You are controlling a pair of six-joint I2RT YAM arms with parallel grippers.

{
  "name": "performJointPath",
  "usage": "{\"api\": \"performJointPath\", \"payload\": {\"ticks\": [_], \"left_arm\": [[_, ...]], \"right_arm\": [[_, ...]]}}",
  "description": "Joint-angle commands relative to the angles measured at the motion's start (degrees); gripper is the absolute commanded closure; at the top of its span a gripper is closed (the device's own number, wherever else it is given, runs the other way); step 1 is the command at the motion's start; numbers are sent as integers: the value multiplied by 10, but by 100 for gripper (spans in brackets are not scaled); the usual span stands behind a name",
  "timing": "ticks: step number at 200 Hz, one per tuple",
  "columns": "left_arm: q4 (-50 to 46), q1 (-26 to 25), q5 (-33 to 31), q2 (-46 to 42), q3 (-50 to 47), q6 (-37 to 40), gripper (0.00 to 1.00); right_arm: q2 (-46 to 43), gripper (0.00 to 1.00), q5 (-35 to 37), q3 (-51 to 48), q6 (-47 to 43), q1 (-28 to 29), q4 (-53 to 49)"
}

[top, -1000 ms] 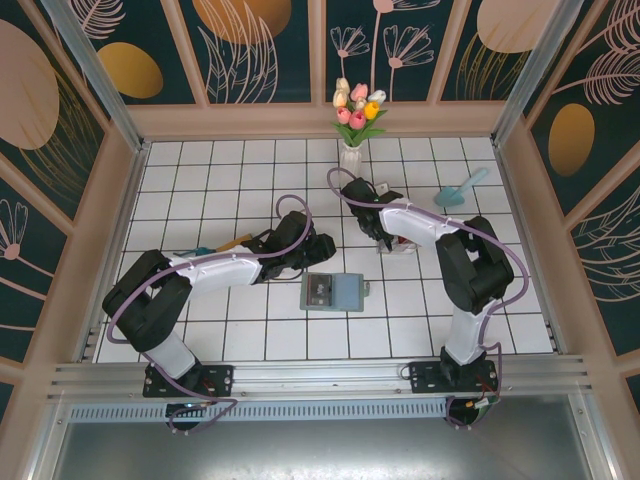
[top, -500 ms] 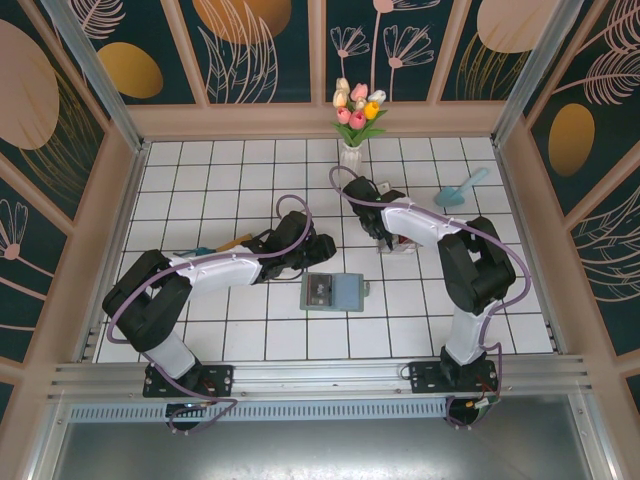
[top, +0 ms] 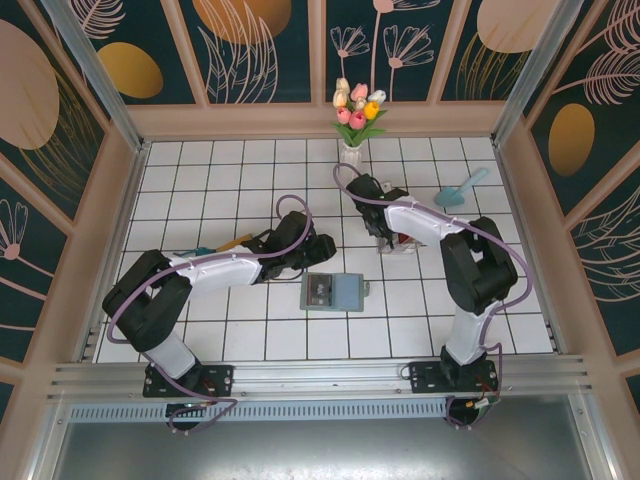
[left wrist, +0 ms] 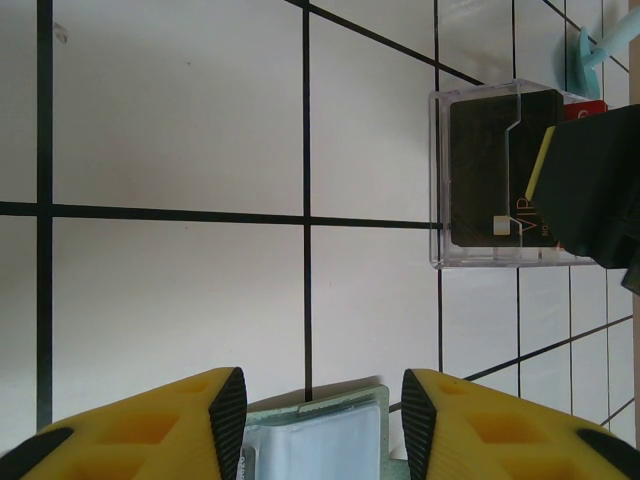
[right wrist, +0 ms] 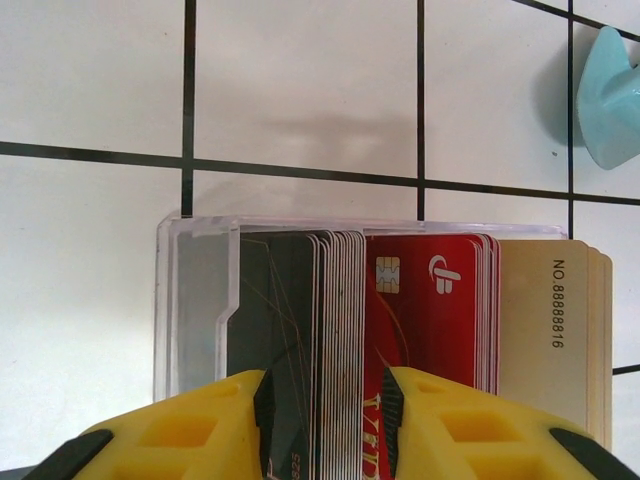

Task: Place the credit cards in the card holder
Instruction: Move the storage box to the center of the table.

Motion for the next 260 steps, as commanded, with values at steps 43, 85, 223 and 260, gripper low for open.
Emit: {"api": "performJointPath", "payload": {"ticks": [43, 85, 223, 260], "left_arm": [[-7, 3, 1, 1, -5, -5, 52], [-6, 4, 4, 3, -2, -5, 52], [-11, 3, -16, -16, -13, -14, 52], [-10, 3, -15, -16, -14, -15, 52]], "right_arm": [[25, 70, -74, -21, 17, -17, 6], [7, 76, -120, -27, 26, 7, 7], [-18, 80, -188, 7, 68, 67, 2], [-8, 76, -116, 18, 55, 57, -22]]}}
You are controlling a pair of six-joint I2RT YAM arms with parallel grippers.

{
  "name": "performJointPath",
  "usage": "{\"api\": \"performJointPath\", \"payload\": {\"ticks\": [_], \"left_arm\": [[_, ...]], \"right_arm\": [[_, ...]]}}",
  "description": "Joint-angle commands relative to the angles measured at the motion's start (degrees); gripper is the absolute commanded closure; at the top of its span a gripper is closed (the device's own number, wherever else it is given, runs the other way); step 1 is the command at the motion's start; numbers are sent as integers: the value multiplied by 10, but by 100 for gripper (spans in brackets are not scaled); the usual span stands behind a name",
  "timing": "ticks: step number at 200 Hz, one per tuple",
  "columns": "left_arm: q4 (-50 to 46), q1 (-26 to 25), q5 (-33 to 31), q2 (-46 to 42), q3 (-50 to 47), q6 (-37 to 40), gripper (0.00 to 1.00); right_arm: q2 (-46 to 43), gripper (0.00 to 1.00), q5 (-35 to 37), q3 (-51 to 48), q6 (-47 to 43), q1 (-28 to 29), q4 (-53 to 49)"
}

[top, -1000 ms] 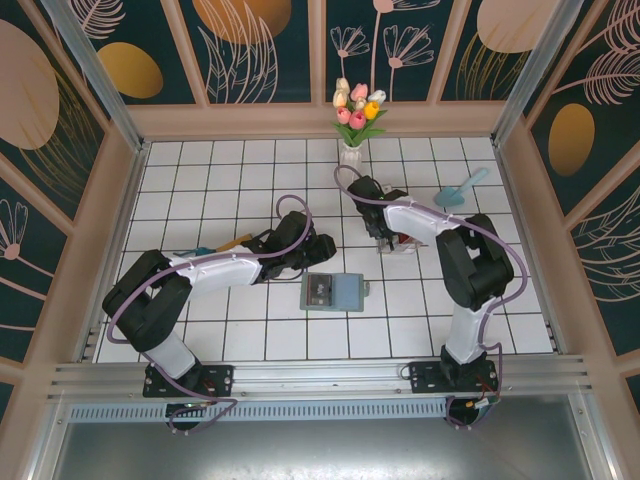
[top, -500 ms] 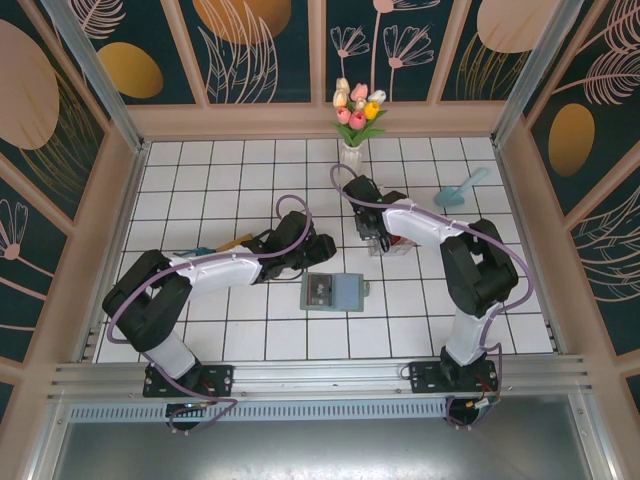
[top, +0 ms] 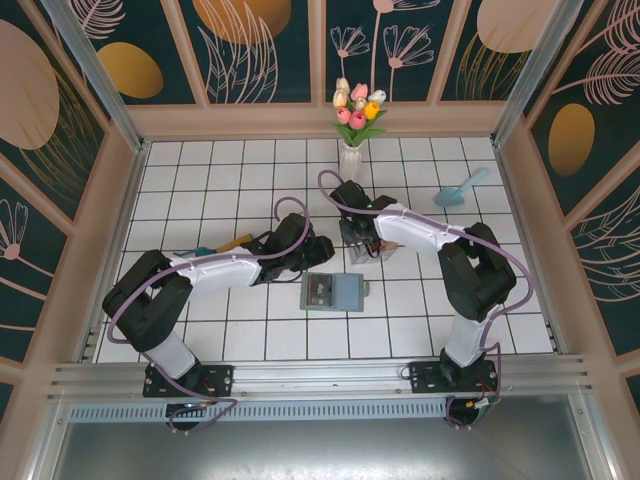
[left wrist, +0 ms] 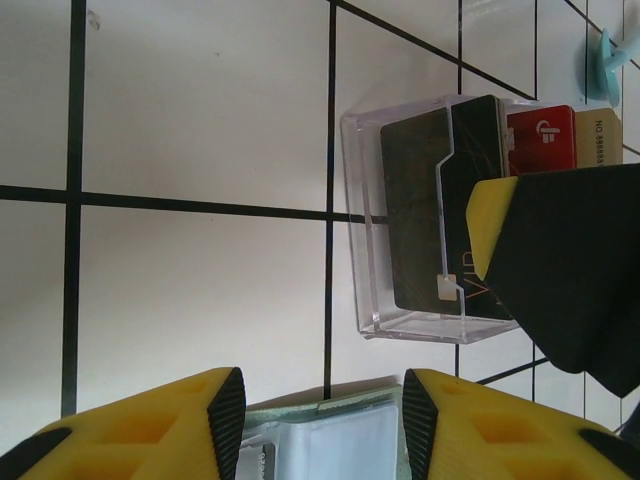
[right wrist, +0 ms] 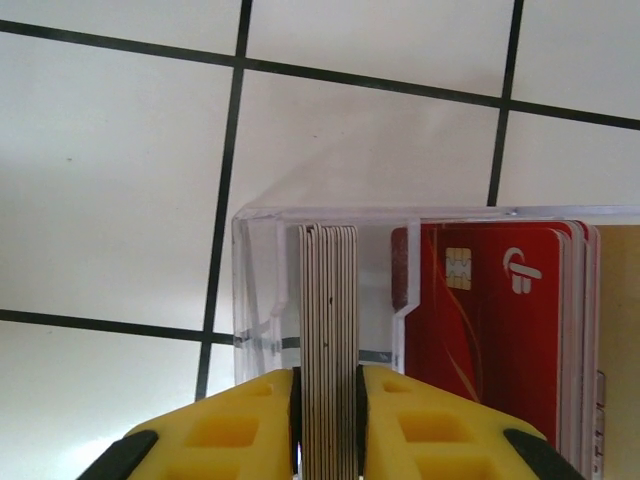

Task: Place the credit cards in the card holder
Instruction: Move the storage box to the center of the table, then pick up several credit cards from the storage box.

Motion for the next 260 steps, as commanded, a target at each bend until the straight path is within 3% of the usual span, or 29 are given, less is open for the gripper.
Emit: {"api": "performJointPath", "payload": {"ticks": [1, 28, 102, 191, 260], "left_arm": [[-9, 4, -8, -15, -4, -6, 52], [-9, 3, -8, -15, -4, -6, 52], [-8, 3, -6, -13, -5, -8, 52], [-9, 4, -8, -14, -7, -6, 52], [-8, 3, -8, -17, -9, -7, 52]], "right_arm": [[14, 75, 52, 22, -5, -6, -45], [24, 70, 101, 33, -17, -6, -63], [45, 57, 94, 43, -36, 17, -59], [59, 58, 187, 57, -31, 29, -76], [42, 71, 196, 60, -35, 29, -86]]}}
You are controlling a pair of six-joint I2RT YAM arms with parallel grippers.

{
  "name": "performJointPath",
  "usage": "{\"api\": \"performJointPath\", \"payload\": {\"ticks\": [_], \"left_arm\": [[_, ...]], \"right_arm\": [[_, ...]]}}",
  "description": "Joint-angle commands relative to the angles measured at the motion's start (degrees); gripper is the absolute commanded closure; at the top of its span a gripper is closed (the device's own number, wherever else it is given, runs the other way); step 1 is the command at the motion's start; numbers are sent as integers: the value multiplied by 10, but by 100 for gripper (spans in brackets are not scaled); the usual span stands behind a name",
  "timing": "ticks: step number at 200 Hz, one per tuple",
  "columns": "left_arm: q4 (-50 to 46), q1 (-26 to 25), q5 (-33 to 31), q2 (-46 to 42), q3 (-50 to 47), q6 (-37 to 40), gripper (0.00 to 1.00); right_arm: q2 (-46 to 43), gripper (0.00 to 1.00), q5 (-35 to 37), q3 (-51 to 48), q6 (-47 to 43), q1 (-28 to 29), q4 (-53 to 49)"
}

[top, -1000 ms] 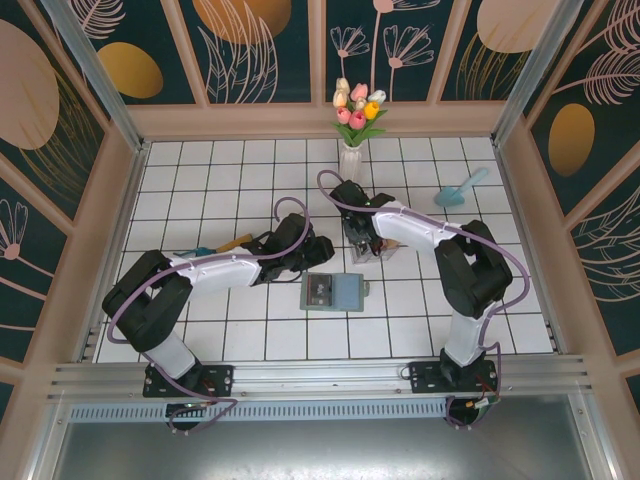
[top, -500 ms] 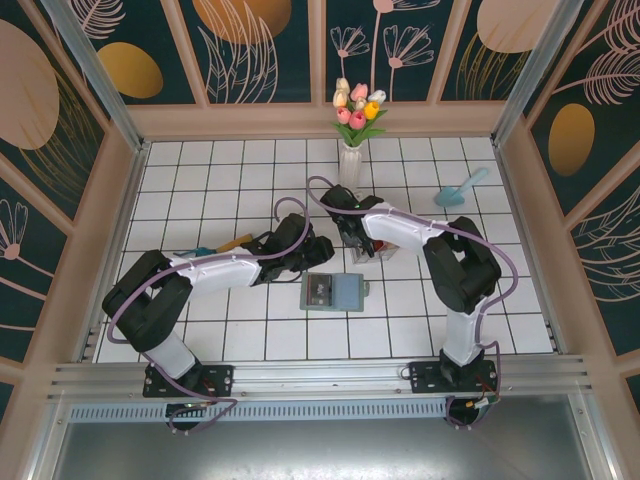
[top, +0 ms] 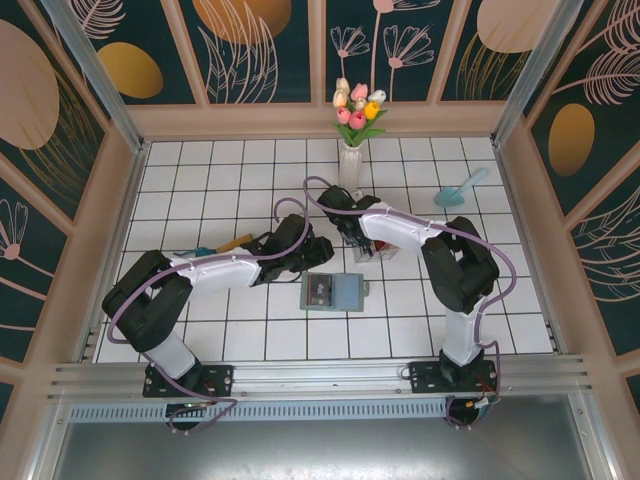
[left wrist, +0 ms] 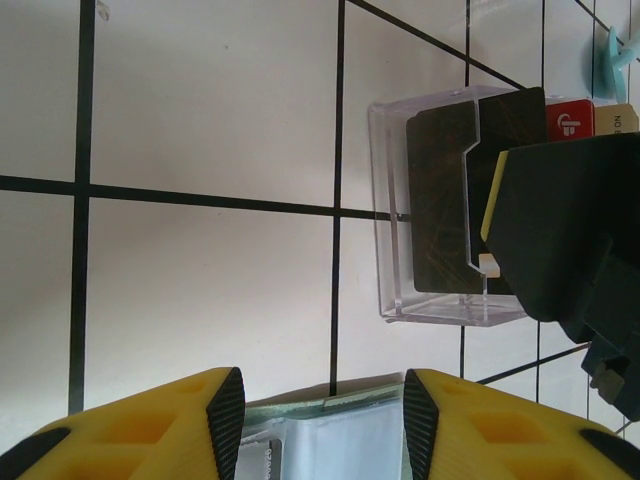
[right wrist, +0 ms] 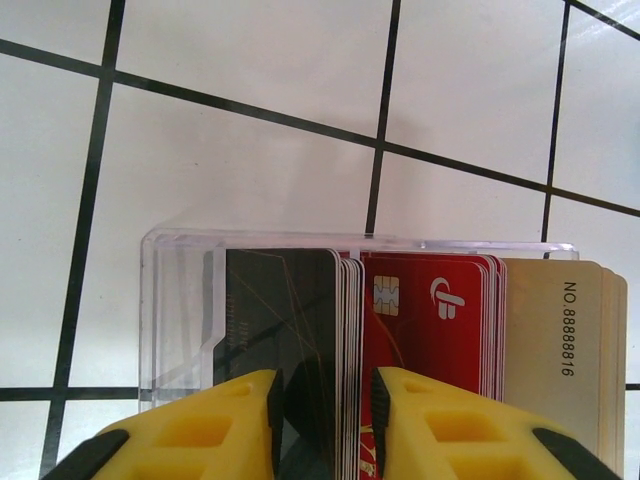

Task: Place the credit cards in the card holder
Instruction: Pick up several credit cards from the storage box.

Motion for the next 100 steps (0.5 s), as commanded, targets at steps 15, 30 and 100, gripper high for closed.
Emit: {"api": "performJointPath", "payload": {"ticks": [15, 30, 100], "left_arm": [[-8, 4, -7, -15, -4, -3, 51], [-8, 3, -6, -13, -4, -4, 52], [-7, 3, -2, -11, -3, -3, 51]], "right_arm": [[-18, 75, 24, 12, -6, 0, -31], [-19, 78, 24, 12, -3, 0, -32], [-34, 83, 37, 10, -4, 0, -39]]}}
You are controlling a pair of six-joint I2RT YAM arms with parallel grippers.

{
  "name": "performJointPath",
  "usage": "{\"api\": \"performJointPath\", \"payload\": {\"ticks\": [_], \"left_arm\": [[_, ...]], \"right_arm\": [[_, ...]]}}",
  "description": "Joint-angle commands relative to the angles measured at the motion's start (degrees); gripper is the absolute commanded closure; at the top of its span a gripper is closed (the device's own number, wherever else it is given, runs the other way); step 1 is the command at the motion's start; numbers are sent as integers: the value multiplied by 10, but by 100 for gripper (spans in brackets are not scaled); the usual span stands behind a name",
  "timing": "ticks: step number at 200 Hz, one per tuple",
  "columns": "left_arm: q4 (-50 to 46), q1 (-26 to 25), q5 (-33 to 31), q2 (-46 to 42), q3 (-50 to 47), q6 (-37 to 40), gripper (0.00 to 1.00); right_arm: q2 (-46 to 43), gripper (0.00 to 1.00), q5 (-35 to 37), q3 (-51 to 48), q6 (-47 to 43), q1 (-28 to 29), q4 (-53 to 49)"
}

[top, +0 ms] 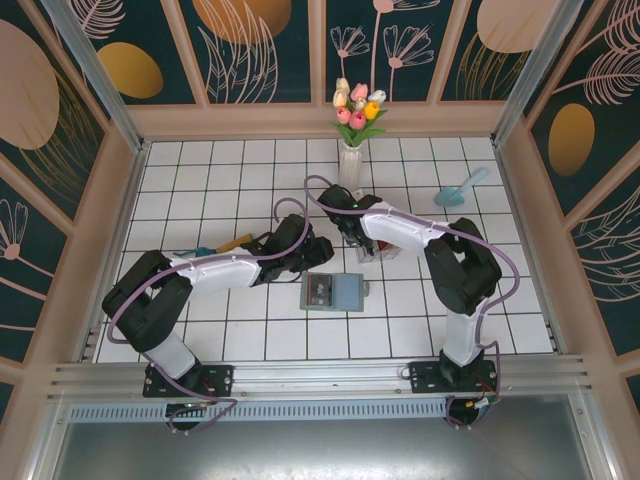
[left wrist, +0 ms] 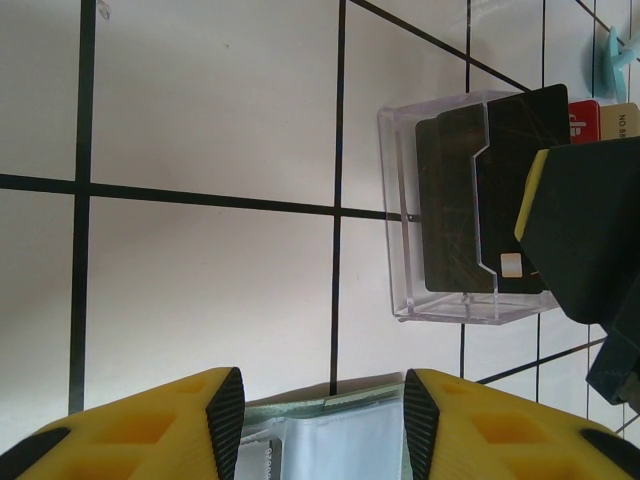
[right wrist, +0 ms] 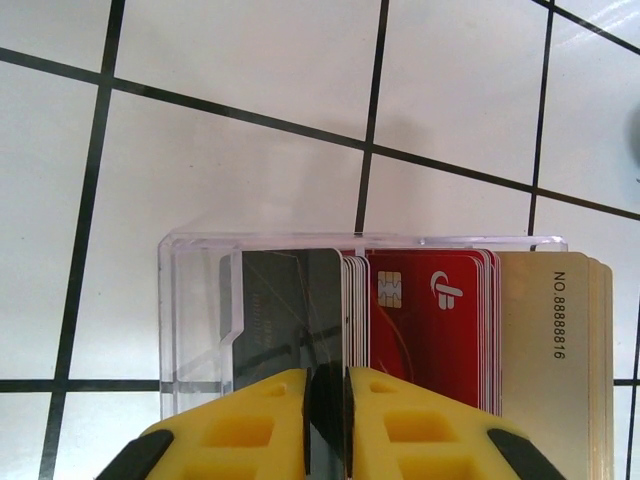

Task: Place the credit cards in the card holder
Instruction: Pick up several credit cards from the storage box.

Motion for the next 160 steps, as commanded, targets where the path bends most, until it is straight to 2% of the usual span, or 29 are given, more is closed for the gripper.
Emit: {"api": "performJointPath", "payload": {"ticks": [1, 160], "left_arm": [[-7, 3, -3, -11, -3, -3, 51], [-7, 3, -1, -10, 0, -4, 51]], "right_arm": [[-22, 83, 34, 10, -4, -2, -33], [-37, 80, 17, -20, -12, -25, -18]]}}
